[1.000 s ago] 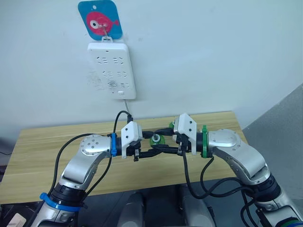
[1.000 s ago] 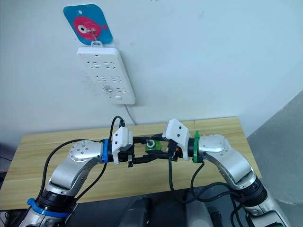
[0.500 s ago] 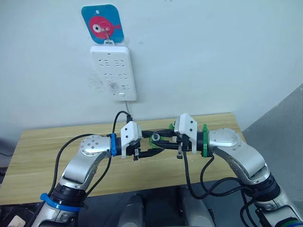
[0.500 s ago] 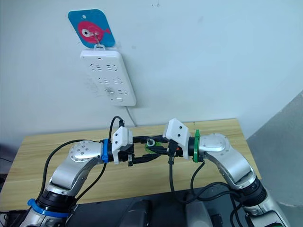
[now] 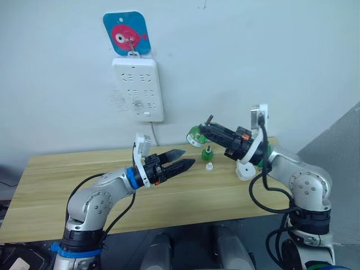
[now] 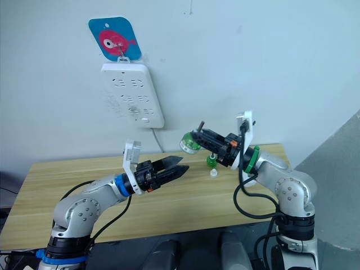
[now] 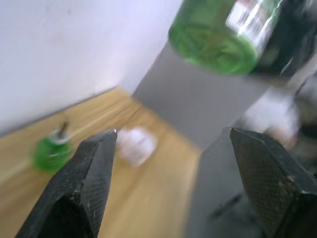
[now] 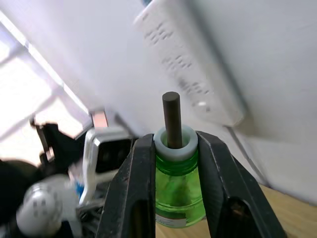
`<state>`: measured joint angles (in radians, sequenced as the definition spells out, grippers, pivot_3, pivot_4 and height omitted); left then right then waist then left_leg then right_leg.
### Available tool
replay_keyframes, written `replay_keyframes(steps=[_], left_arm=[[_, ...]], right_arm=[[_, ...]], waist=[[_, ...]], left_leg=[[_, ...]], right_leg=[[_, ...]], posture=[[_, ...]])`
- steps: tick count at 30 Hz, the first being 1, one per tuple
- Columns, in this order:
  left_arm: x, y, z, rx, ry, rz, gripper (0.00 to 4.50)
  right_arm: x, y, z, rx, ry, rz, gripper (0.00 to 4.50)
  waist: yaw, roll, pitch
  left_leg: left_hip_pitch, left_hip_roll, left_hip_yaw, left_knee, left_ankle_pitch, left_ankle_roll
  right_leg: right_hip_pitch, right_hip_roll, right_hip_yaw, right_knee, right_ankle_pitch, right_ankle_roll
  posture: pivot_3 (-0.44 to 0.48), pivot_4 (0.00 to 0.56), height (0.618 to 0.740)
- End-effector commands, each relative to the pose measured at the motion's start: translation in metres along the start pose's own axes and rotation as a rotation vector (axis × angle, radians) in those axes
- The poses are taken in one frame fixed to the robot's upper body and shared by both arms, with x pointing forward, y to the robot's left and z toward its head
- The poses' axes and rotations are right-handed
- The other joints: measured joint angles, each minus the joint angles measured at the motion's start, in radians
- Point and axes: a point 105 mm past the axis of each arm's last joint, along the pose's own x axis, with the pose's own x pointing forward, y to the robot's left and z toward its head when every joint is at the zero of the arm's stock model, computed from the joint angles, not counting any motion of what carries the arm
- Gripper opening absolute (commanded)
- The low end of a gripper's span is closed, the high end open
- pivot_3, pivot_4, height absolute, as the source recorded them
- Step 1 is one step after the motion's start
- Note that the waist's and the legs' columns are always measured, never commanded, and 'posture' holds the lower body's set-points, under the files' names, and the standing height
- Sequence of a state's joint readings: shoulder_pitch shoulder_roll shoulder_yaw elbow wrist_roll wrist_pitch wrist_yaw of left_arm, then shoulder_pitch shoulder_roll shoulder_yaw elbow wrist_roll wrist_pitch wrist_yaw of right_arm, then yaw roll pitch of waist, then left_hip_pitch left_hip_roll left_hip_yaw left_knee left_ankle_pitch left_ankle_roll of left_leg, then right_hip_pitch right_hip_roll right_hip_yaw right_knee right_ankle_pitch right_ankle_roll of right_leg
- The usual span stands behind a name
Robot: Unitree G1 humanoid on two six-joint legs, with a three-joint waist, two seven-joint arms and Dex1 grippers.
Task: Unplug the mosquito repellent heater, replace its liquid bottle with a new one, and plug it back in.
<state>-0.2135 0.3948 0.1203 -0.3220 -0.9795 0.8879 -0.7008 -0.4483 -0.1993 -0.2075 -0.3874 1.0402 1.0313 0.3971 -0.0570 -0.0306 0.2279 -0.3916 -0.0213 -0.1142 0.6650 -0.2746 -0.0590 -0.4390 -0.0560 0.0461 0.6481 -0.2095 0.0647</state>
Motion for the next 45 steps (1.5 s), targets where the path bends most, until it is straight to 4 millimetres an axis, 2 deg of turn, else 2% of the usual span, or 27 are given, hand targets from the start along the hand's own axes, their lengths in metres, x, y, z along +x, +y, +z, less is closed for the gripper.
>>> replay_keyframes(steps=[1,6,12,21,34,37,40,45], left_arm=[[0.006,-0.02,0.016,-0.091,-0.087,-0.055,3.81],[0.017,-0.035,0.029,-0.26,-0.218,-0.114,3.81],[0.024,-0.034,0.041,-0.351,-0.311,-0.105,3.81],[0.036,-0.044,0.058,-0.357,-0.334,-0.14,3.81],[0.038,-0.044,0.059,-0.396,-0.349,-0.131,3.81],[0.038,-0.042,0.059,-0.395,-0.352,-0.124,3.26],[0.038,-0.041,0.059,-0.392,-0.348,-0.122,2.42],[0.04,-0.041,0.056,-0.376,-0.328,-0.121,2.37]], right_arm=[[-0.003,0.005,0.018,0.117,-0.097,0.016,0.8],[-0.002,0.004,0.036,0.268,-0.193,0.024,0.8],[0.0,0.015,0.042,0.372,-0.196,0.07,0.8],[0.002,0.023,0.033,0.37,-0.131,0.07,0.8],[0.004,0.025,0.032,0.35,-0.124,0.072,0.8],[0.005,0.026,0.033,0.345,-0.116,0.078,0.8],[0.005,0.028,0.032,0.344,-0.109,0.083,0.8],[0.006,0.031,0.029,0.325,-0.087,0.091,0.8]], waist=[[0.0,0.001,-0.001],[-0.001,0.002,-0.005],[-0.001,0.004,-0.011],[-0.001,0.006,-0.016],[-0.001,0.006,-0.016],[-0.001,0.006,-0.016],[-0.001,0.006,-0.016],[-0.001,0.006,-0.016]], left_leg=[[0.0,0.0,0.0,0.0,0.0,0.0],[0.0,0.0,0.001,0.0,0.0,0.0],[0.0,-0.001,0.002,0.0,0.0,0.0],[0.0,-0.001,0.002,0.0,0.0,0.0],[0.0,-0.001,0.002,0.0,0.0,0.0],[0.0,-0.001,0.002,0.0,0.0,0.0],[0.0,-0.001,0.002,0.0,0.0,0.0],[0.0,-0.001,0.002,0.0,0.0,0.0]], right_leg=[[0.0,0.0,0.0,0.0,0.0,0.0],[0.0,0.0,0.0,0.0,0.0,0.0],[0.0,0.0,0.001,0.0,0.0,0.0],[0.001,0.0,0.001,-0.001,0.0,0.0],[0.001,0.0,0.001,-0.001,0.0,0.0],[0.001,0.0,0.001,-0.001,0.0,0.0],[0.001,0.0,0.001,-0.001,0.0,0.0],[0.001,0.0,0.001,-0.001,0.0,0.0]], posture=[[-0.073,0.172,0.74],[-0.069,0.171,0.74],[-0.066,0.171,0.74],[-0.067,0.172,0.74],[-0.071,0.17,0.74],[-0.071,0.17,0.74],[-0.072,0.166,0.74],[-0.073,0.164,0.74]])
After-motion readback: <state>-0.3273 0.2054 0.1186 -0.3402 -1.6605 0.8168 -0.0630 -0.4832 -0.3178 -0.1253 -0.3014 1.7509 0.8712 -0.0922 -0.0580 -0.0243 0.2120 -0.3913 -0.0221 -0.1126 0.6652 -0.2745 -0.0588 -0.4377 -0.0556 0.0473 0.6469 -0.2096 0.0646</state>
